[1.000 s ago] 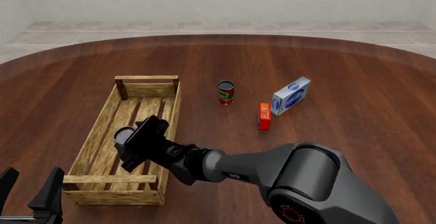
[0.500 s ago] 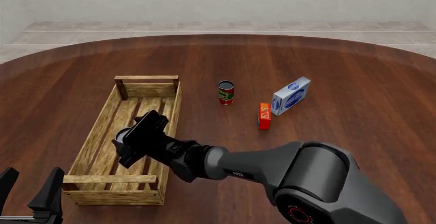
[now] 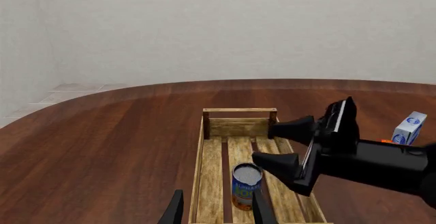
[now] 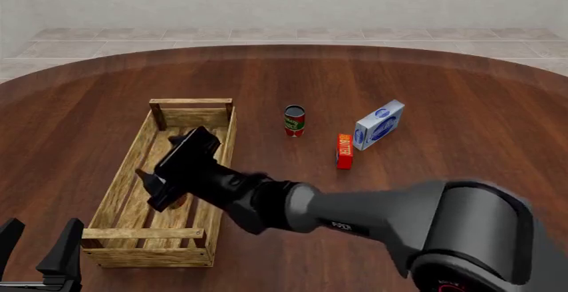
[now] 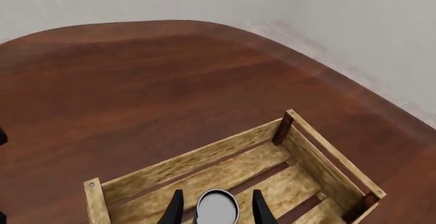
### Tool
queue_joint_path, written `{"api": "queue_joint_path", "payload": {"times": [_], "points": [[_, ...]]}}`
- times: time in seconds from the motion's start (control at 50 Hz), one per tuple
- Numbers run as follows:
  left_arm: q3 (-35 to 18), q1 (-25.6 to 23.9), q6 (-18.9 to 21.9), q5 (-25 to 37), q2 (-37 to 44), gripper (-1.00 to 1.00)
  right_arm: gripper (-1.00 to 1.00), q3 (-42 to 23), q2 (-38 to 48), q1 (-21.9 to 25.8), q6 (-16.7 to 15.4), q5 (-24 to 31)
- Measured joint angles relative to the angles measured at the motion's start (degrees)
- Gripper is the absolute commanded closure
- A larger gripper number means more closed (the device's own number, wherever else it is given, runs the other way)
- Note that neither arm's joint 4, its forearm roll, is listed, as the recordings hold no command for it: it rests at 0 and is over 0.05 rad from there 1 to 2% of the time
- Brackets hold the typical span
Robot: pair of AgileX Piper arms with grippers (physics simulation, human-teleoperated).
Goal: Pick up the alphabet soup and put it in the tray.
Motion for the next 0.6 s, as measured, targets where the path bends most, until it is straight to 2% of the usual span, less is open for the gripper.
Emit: {"api": "queue_joint_path", "payload": {"times": [0.38,0.6], "points": [[0.0,0.0,0.0,0.0,0.0,-1.00,-1.00,10.4,-17.2,-0.6,0.1,-0.1],[0.0,0.0,0.0,0.0,0.0,-1.00,-1.00,17.8,-30.2,-2.9,0.1,-0.2]]}}
